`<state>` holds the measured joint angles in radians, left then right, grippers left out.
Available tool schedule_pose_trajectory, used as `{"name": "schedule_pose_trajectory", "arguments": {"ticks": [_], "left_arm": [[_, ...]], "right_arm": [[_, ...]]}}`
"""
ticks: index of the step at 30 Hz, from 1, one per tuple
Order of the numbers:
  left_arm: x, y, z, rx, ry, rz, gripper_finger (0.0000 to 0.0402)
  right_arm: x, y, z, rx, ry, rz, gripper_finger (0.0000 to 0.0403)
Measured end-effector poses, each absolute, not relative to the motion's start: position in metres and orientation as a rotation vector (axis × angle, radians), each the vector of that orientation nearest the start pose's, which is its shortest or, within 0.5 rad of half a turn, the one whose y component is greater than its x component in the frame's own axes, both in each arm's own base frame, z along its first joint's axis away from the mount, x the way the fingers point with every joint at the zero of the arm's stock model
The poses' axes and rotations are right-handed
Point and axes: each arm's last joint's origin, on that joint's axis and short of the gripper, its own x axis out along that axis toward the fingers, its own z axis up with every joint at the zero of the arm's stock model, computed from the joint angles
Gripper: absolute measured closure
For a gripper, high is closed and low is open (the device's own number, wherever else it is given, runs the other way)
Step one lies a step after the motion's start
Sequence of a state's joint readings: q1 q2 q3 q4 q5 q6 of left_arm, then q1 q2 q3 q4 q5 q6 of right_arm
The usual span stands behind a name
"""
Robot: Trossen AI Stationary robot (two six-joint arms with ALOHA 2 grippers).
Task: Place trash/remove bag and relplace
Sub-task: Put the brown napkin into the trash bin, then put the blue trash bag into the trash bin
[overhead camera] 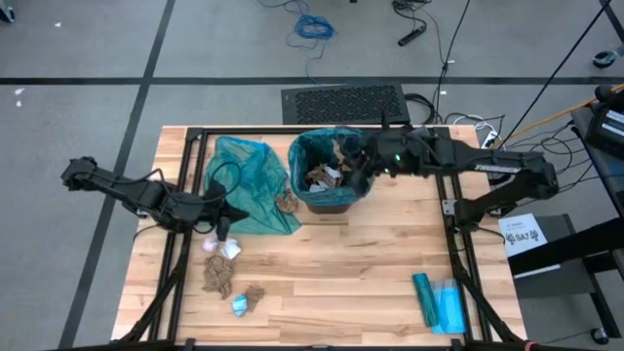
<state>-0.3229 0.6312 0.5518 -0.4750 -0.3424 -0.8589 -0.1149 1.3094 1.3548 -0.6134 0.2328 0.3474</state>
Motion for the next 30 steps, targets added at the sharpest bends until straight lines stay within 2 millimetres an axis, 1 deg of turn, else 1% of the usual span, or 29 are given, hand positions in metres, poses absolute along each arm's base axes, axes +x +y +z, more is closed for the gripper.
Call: {"name": "schedule_pose_trajectory", "arguments": {"ticks": [2,5,9,13,20,25,30], "left_arm": [[0.136,-0.035,0.250,-0.661,0.469,0.238,0.0402],[0.143,-0.037,0.248,-0.660,0.468,0.241,0.0402],[0.151,-0.040,0.245,-0.665,0.469,0.262,0.0402],[0.158,-0.041,0.238,-0.733,0.478,0.341,0.0402],[0.167,-0.043,0.228,-0.712,0.525,0.383,0.0402],[0.169,-0.044,0.225,-0.704,0.540,0.391,0.0402],[0.168,-0.044,0.225,-0.731,0.538,0.400,0.0402]], "right_arm": [[0.273,-0.050,0.373,0.285,0.542,-0.451,0.0353],[0.275,-0.065,0.369,0.285,0.553,-0.462,0.0327],[0.275,-0.076,0.368,0.288,0.553,-0.451,0.0292],[0.274,-0.079,0.368,0.276,0.557,-0.450,0.0264],[0.274,-0.079,0.368,0.278,0.559,-0.425,0.0234],[0.279,-0.082,0.364,0.320,0.580,-0.270,0.0228],[0.282,-0.085,0.360,0.318,0.589,-0.325,0.0232]]}}
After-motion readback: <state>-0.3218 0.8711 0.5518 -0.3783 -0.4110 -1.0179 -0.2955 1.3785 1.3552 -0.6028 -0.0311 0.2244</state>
